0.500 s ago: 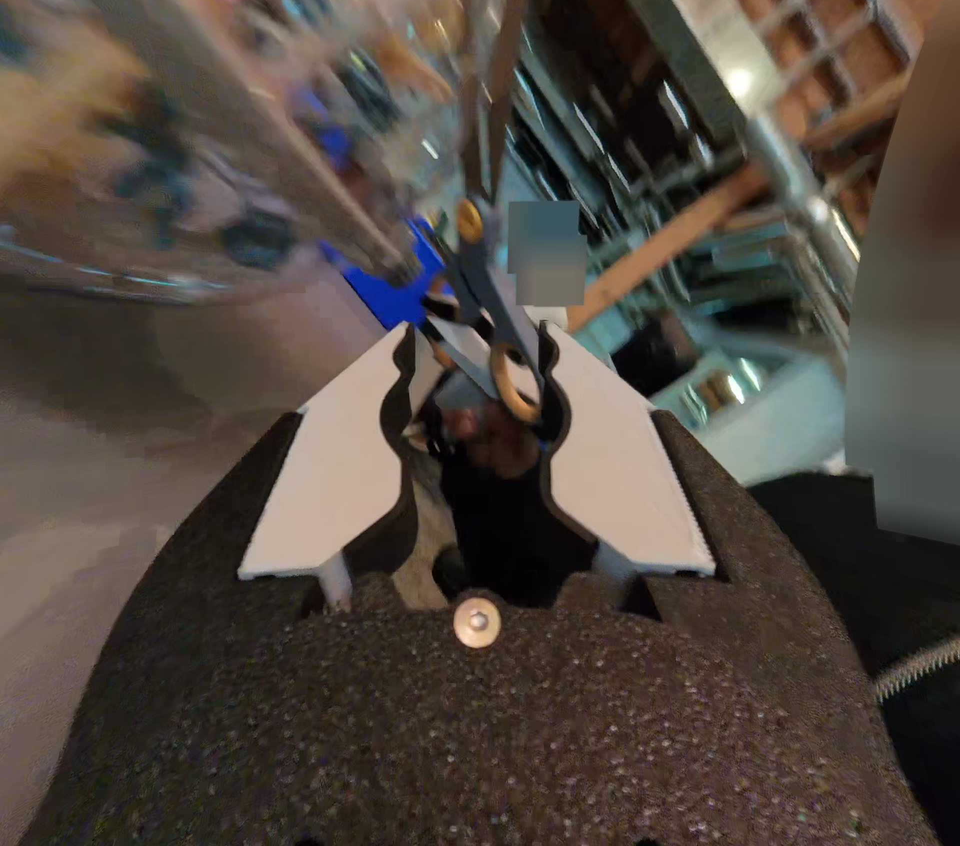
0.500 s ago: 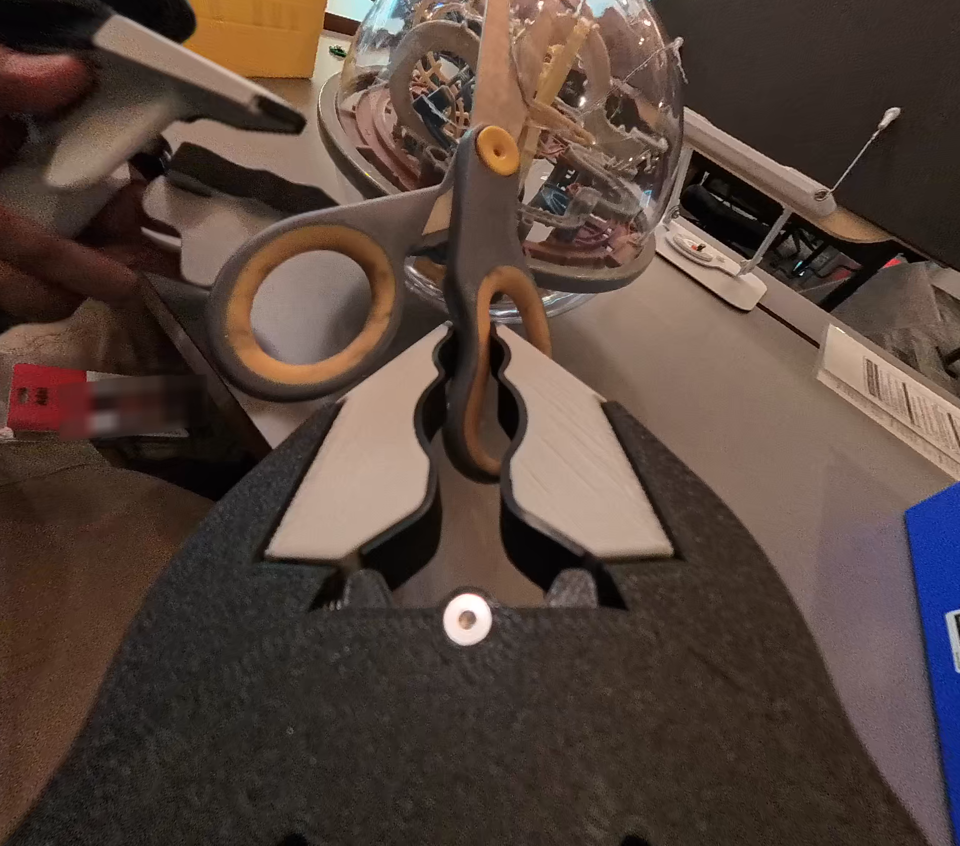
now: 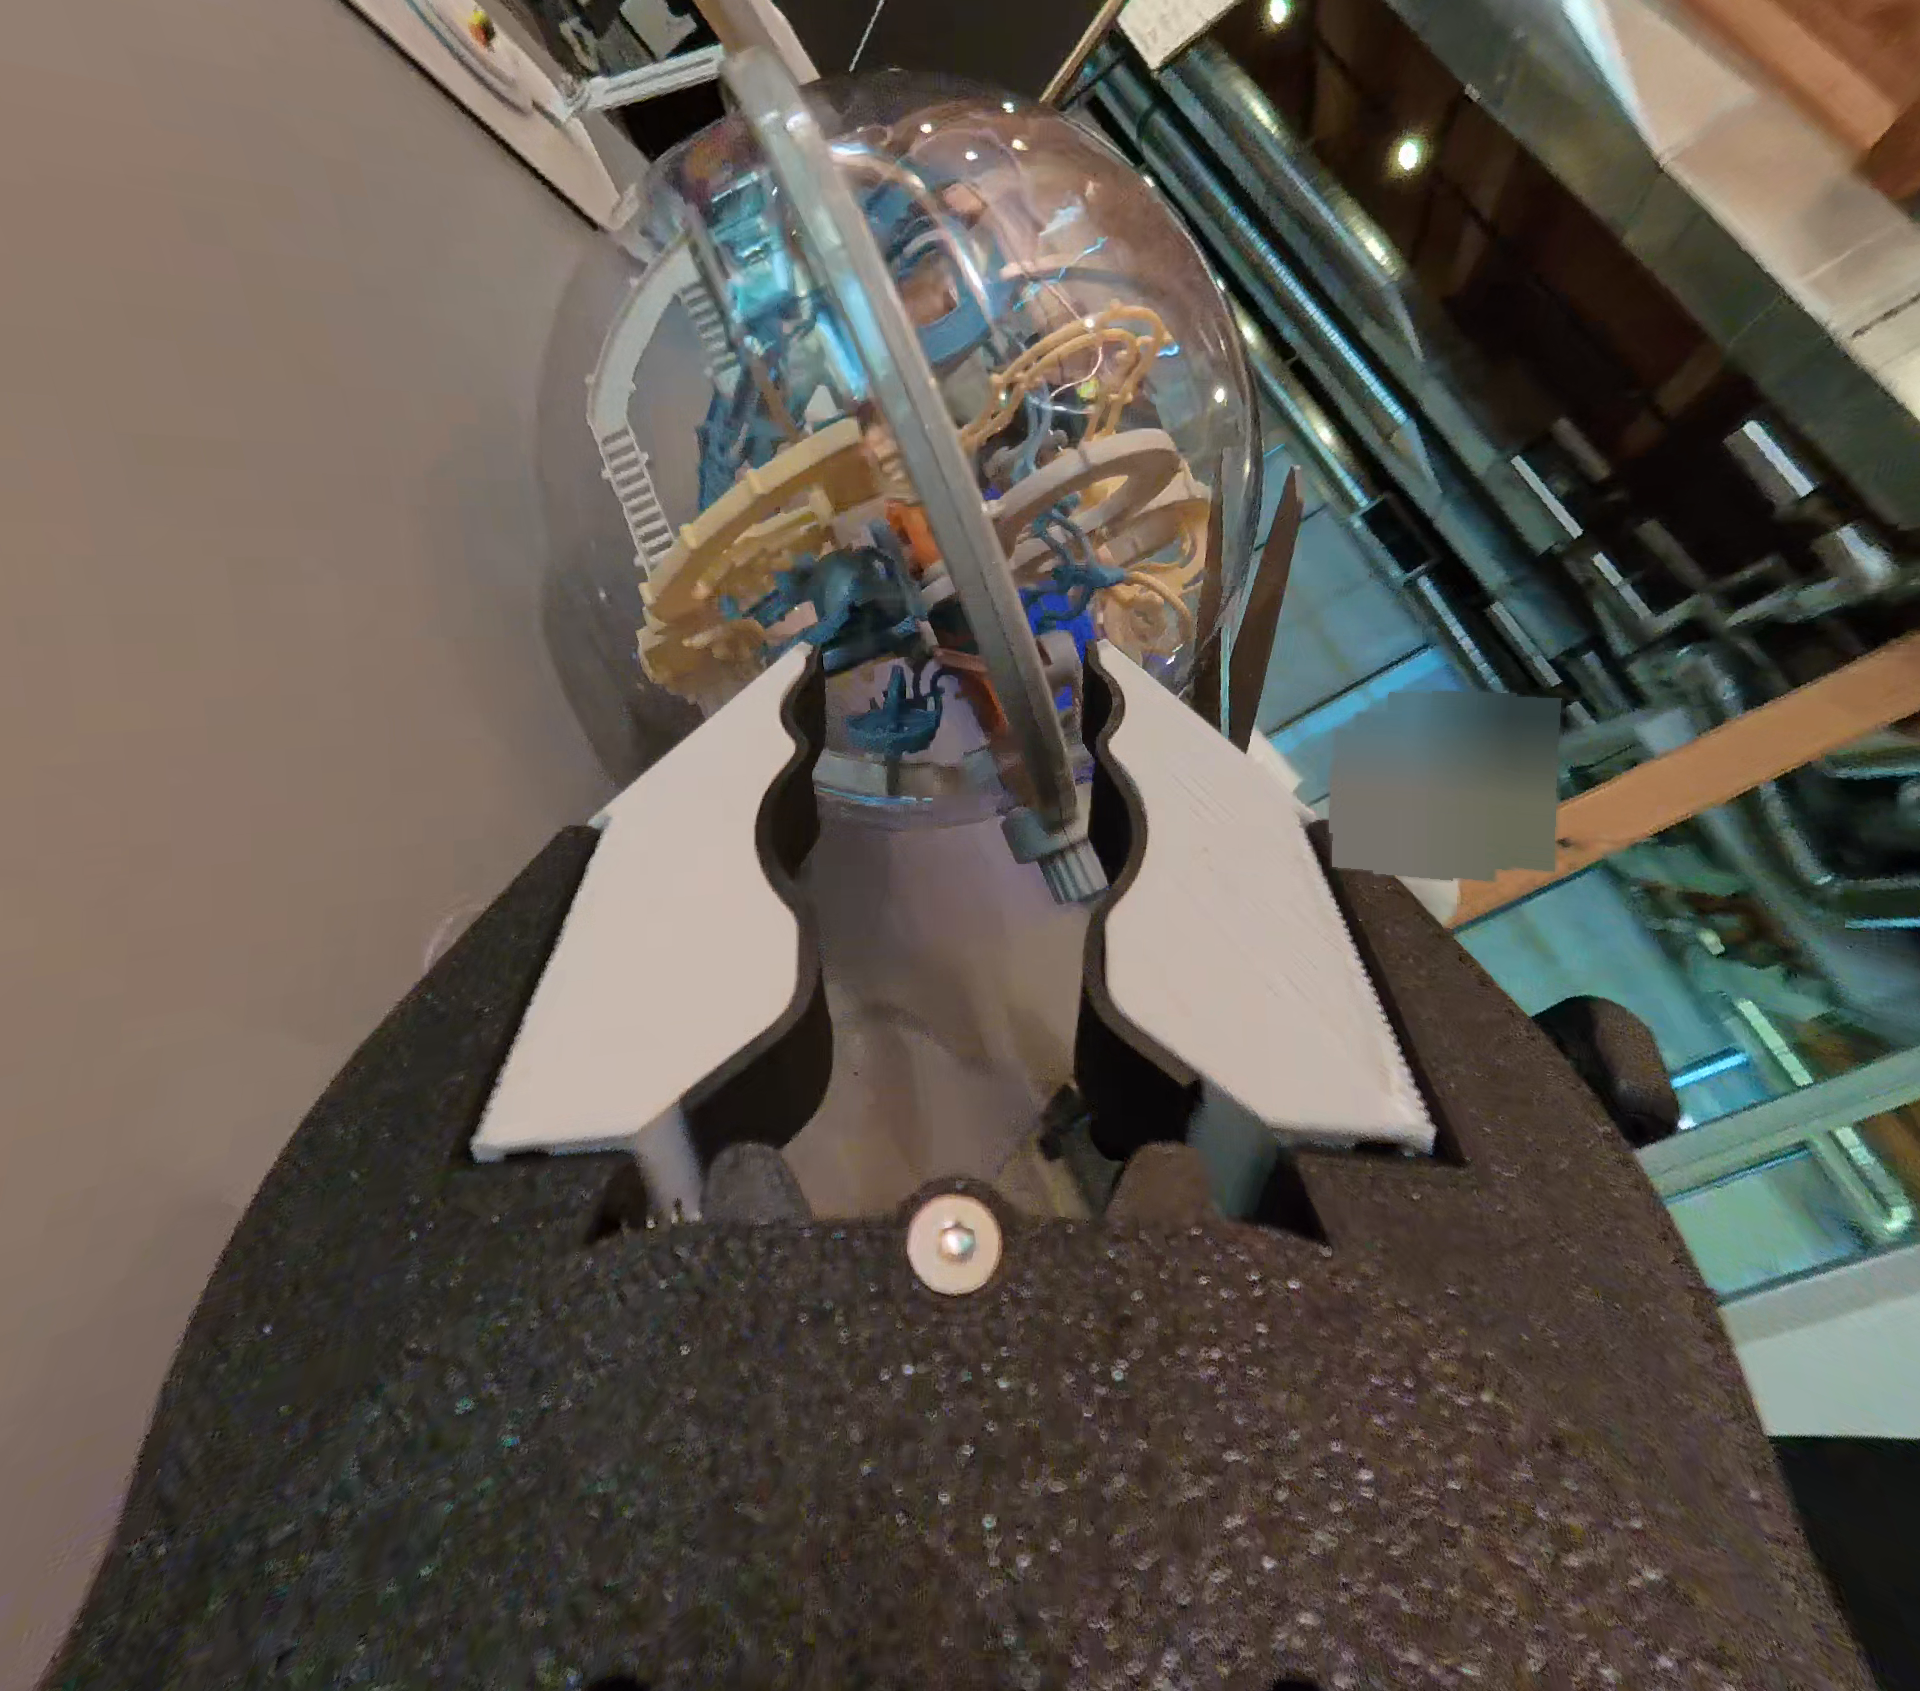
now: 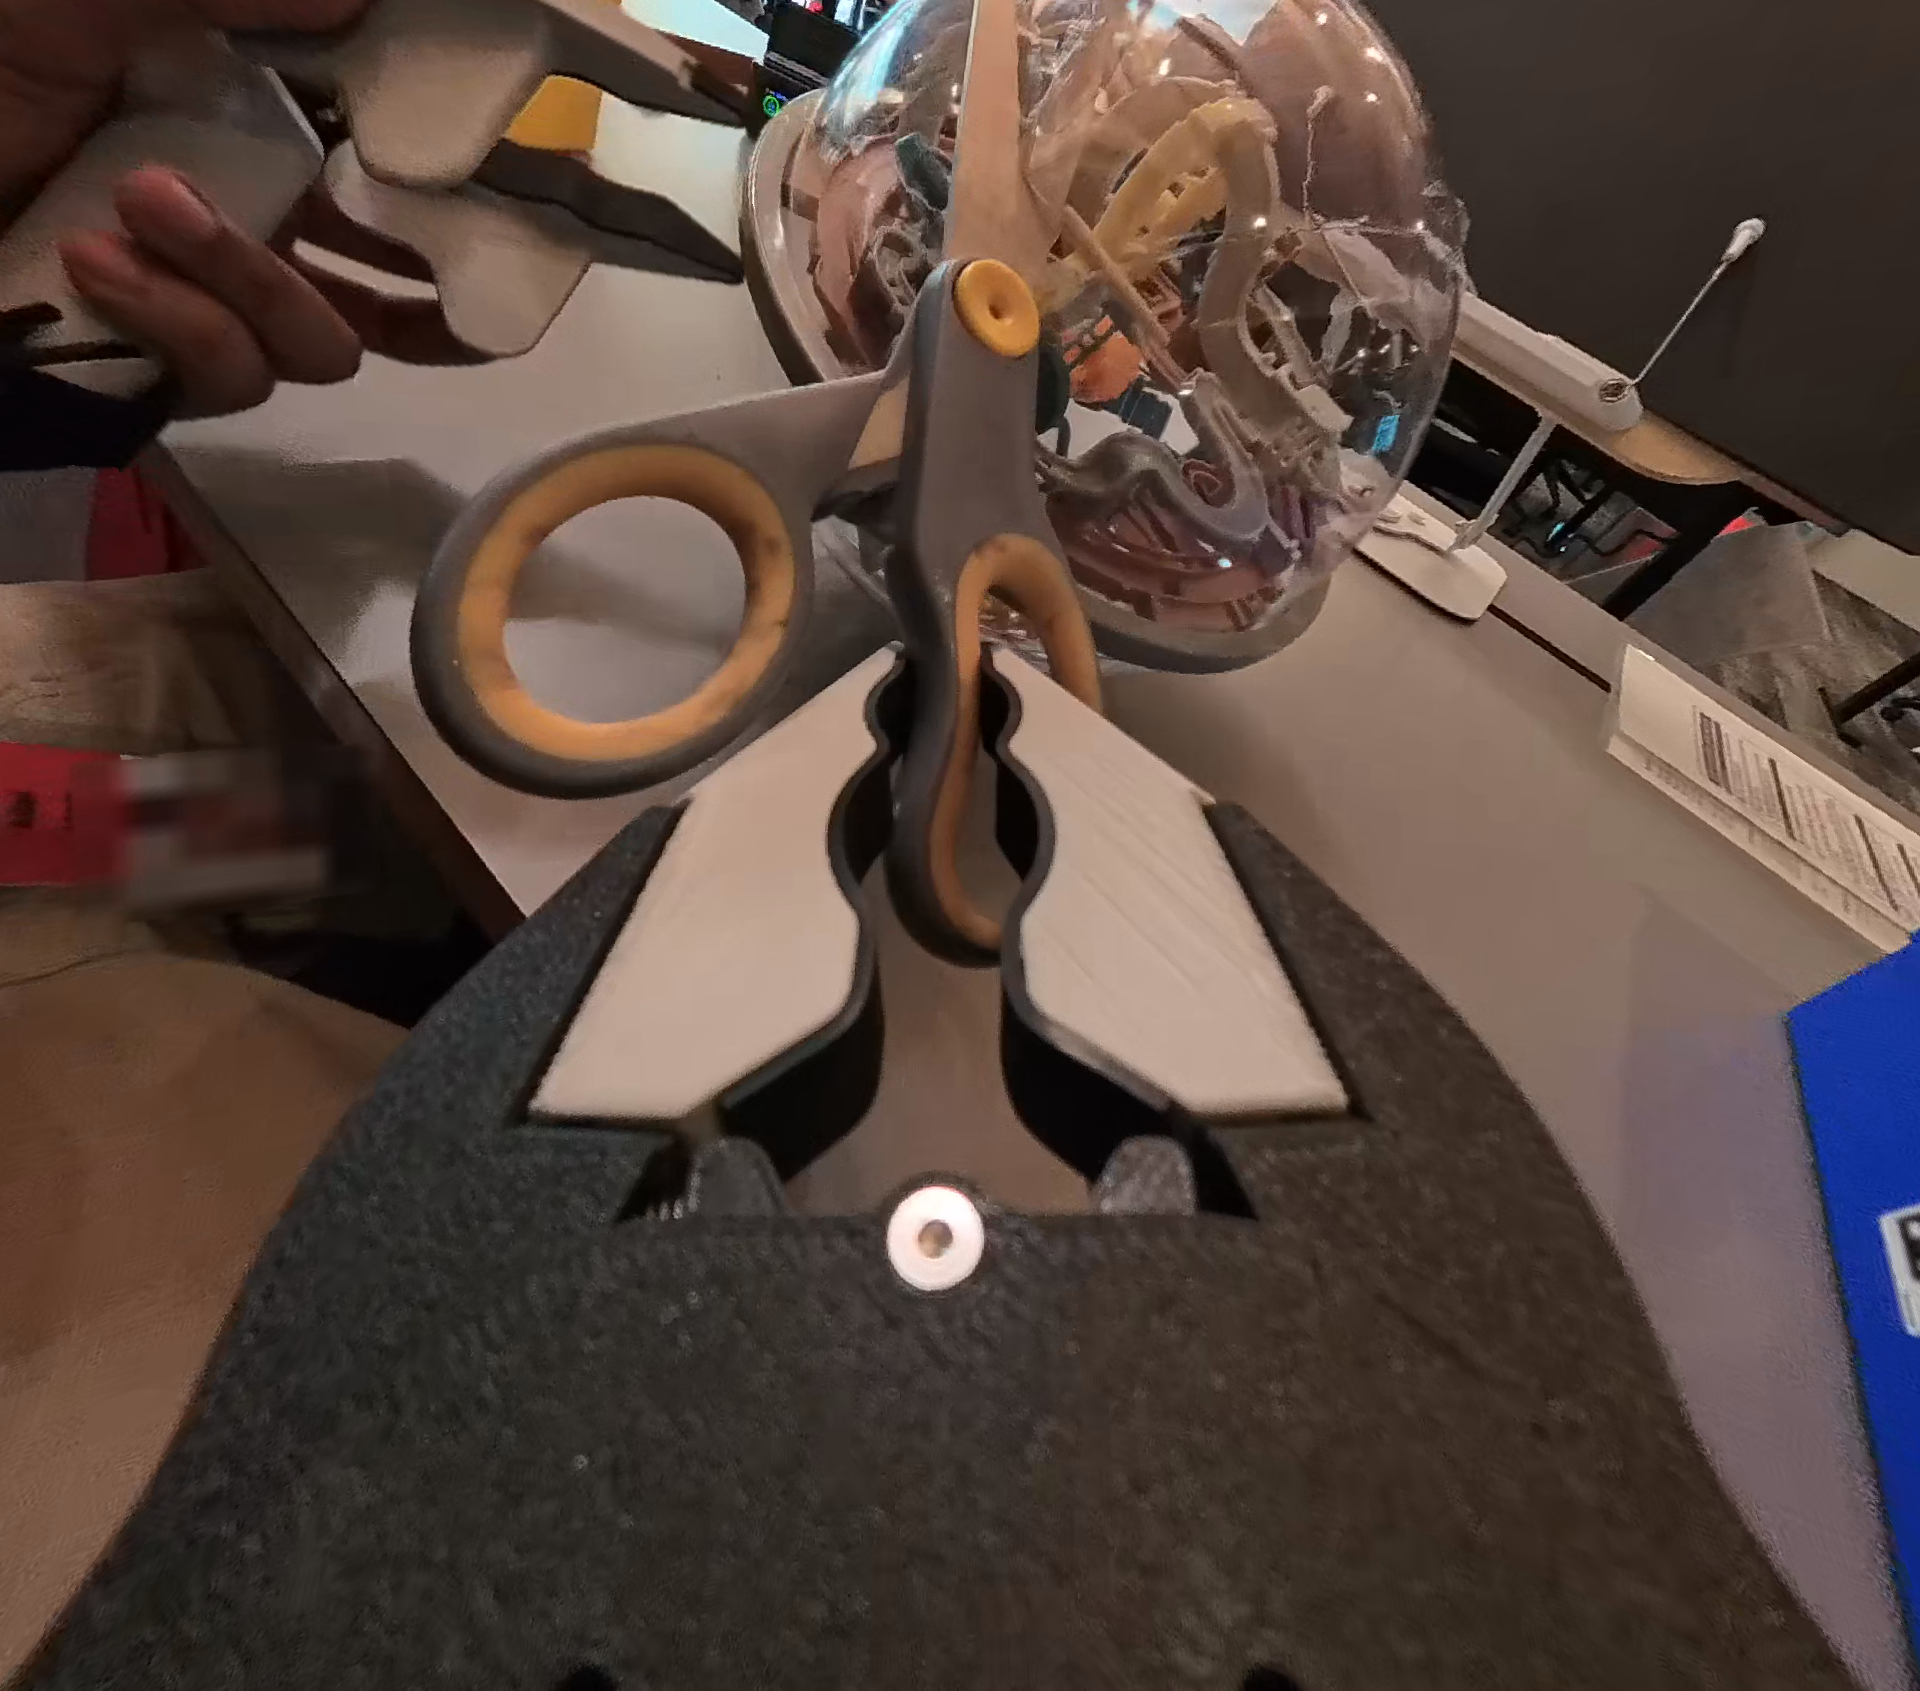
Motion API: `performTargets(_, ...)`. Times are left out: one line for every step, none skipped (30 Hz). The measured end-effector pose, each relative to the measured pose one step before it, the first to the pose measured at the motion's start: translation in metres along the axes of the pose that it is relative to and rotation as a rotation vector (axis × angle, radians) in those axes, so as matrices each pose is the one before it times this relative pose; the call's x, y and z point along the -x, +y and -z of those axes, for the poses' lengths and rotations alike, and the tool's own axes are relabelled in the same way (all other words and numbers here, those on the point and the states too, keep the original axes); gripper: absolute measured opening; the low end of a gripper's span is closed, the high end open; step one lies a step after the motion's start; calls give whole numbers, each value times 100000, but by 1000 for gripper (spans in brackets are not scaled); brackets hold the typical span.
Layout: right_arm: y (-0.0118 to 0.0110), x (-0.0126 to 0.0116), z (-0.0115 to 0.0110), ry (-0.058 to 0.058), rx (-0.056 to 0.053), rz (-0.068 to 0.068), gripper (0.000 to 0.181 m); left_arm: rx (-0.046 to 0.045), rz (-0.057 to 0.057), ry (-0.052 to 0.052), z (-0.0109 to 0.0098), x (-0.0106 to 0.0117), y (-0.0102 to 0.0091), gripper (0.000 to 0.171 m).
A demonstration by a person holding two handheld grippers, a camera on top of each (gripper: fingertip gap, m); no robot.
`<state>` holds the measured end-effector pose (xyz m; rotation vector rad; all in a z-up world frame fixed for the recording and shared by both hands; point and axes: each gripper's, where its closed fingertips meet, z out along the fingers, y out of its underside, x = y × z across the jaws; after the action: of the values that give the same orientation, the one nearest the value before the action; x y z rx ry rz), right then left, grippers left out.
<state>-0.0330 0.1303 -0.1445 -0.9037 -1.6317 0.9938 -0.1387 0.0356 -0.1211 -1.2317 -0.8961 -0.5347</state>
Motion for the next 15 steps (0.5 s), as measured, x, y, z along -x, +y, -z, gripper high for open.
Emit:
performTargets(-22,79,-66,86,-50,7,10,424,-3497,-785,-136,-189,-126,47)
performTargets(-17,99,-51,71,43,508,10,436,-3408,-857,-157,-178,-93,47)
performTargets(-26,98,-38,121,164,917,10,497,-3176,-1223,-188,-95,-77,47)
performTargets(-19,68,-34,315,196,833,10,562,-2870,-2410,-164,98,-63,47)
performTargets(-10,45,-60,303,242,480,10,449,-3081,-2190,-179,150,-64,47)
performTargets(-23,62,-43,-5,26,96,10,427,-2533,-1475,-153,124,-50,47)
performTargets(-22,113,-22,-405,-165,-190,10,-42,-1322,-1234,-94,143,-85,46)
performTargets(-5,112,-20,-430,-140,-192,10,239,-932,-1114,-72,172,-48,45)
performTargets(16,26,-17,177,-27,9,10,621,-911,284,-41,22,-10,44)
performTargets(43,-6,-13,259,110,3,10,1039,-78,347,-33,37,53,40)
performTargets(49,20,-40,-78,190,-130,10,850,-193,290,17,53,70,23)
performTargets(66,65,-35,-202,261,-4,10,341,-143,668,25,-3,56,13)
performTargets(70,-18,-33,413,114,302,10,166,513,570,13,35,75,12)
performTargets(69,-21,-12,354,202,275,10,30,752,1181,26,-25,58,12)
performTargets(57,12,-12,68,122,62,10,169,924,1089,48,-6,45,12)
